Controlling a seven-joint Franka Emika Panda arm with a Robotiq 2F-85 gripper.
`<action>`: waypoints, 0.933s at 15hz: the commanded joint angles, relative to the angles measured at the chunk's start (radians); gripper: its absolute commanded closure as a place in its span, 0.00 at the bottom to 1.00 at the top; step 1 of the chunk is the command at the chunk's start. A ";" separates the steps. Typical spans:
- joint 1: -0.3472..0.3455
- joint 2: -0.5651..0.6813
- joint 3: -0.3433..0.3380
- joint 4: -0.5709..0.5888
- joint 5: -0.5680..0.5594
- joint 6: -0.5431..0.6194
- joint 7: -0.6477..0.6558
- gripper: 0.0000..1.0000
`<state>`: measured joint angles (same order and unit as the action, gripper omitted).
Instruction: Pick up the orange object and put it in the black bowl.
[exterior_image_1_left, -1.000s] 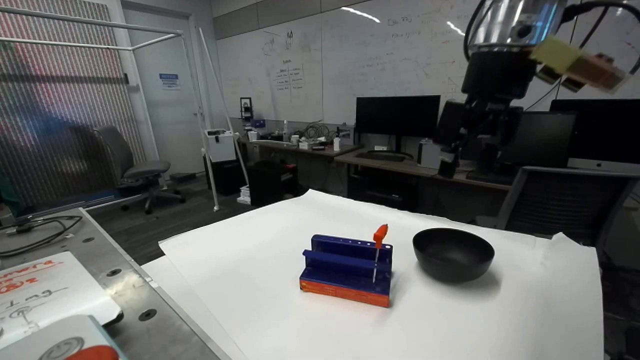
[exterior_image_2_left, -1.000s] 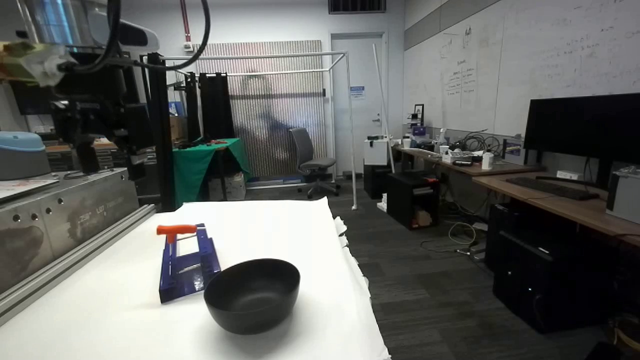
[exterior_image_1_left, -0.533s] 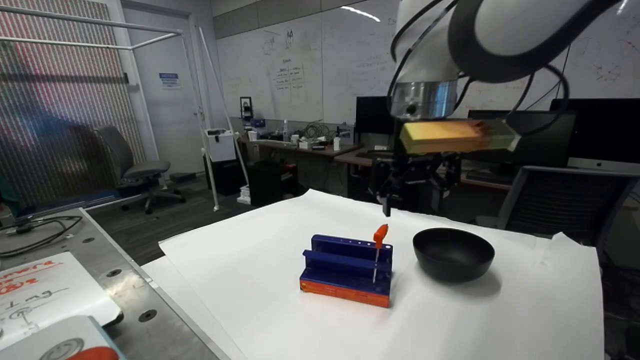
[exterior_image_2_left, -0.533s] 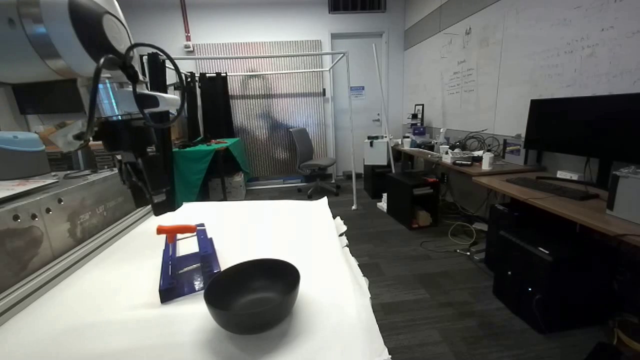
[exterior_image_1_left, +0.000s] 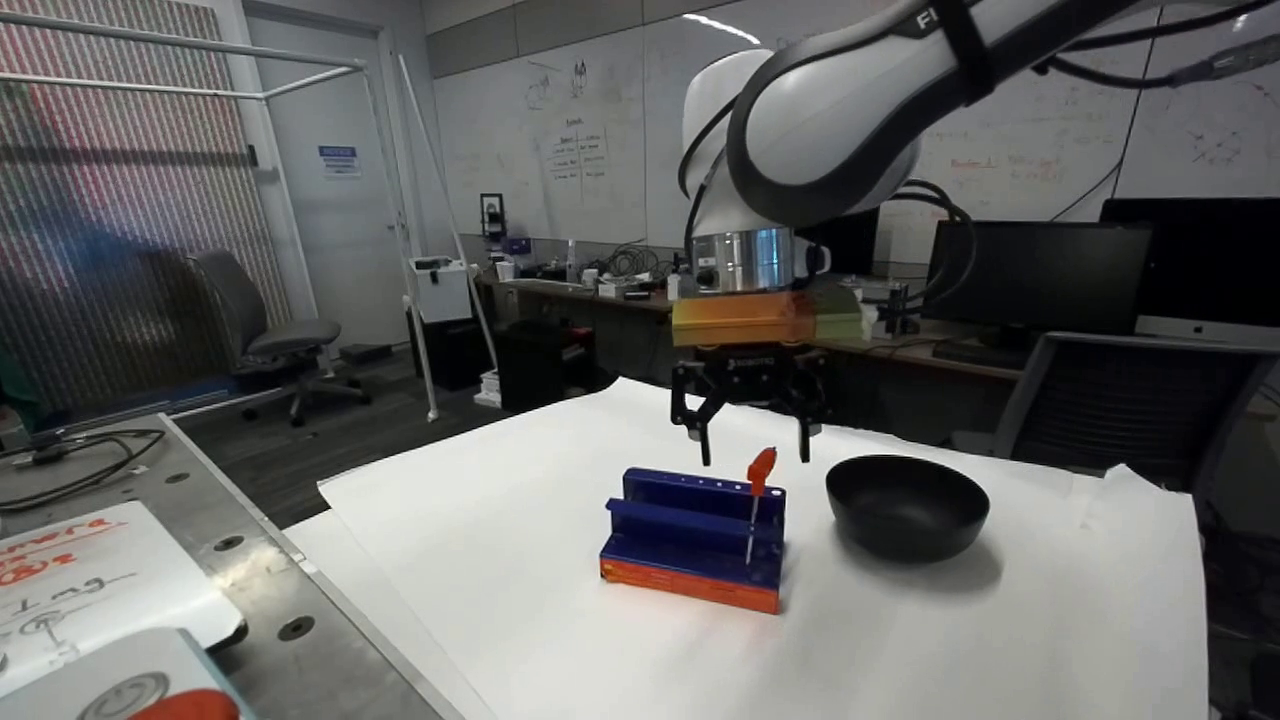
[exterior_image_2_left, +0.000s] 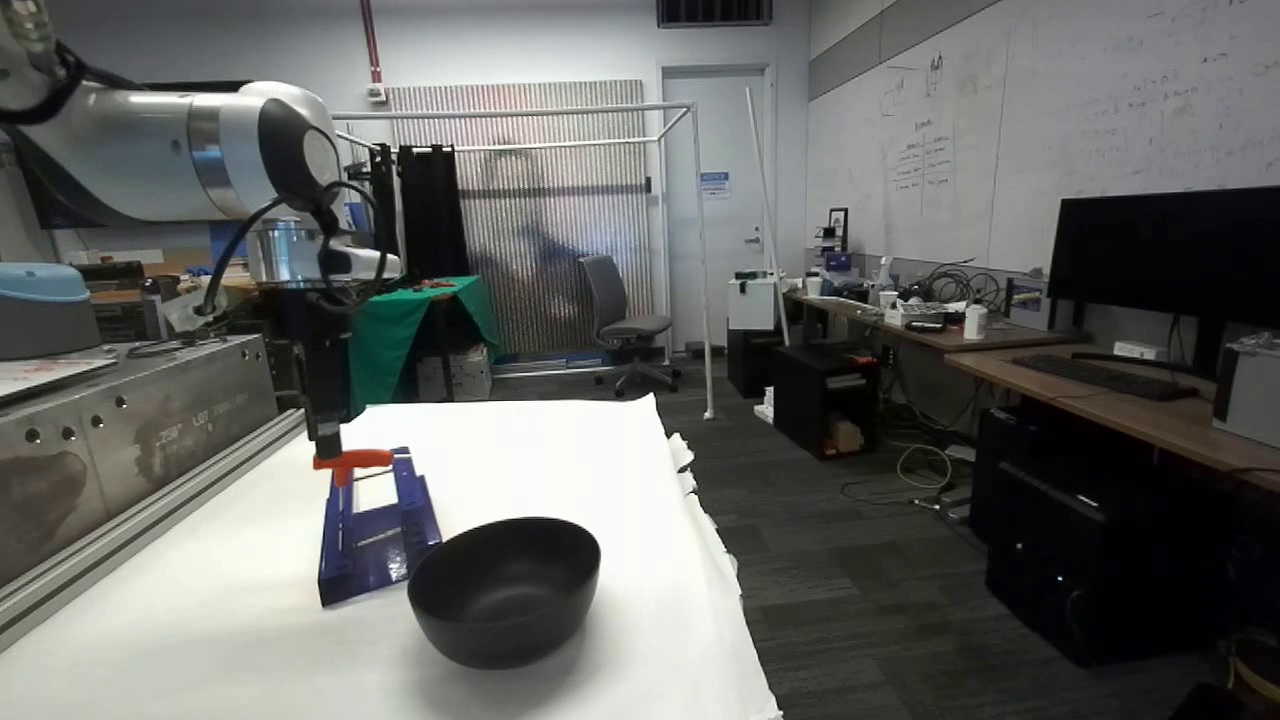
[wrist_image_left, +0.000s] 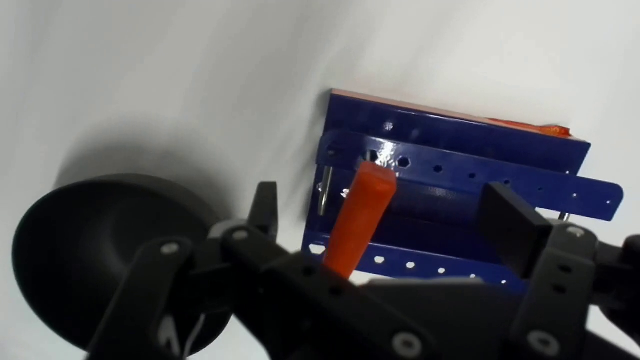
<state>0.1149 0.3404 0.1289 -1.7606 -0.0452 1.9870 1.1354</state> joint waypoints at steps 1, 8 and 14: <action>0.035 0.065 -0.040 0.110 0.045 -0.049 0.030 0.26; 0.056 0.125 -0.068 0.202 0.044 -0.088 0.034 0.80; 0.053 0.111 -0.071 0.171 0.062 -0.080 0.032 0.94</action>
<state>0.1523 0.4565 0.0774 -1.5828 -0.0096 1.9085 1.1583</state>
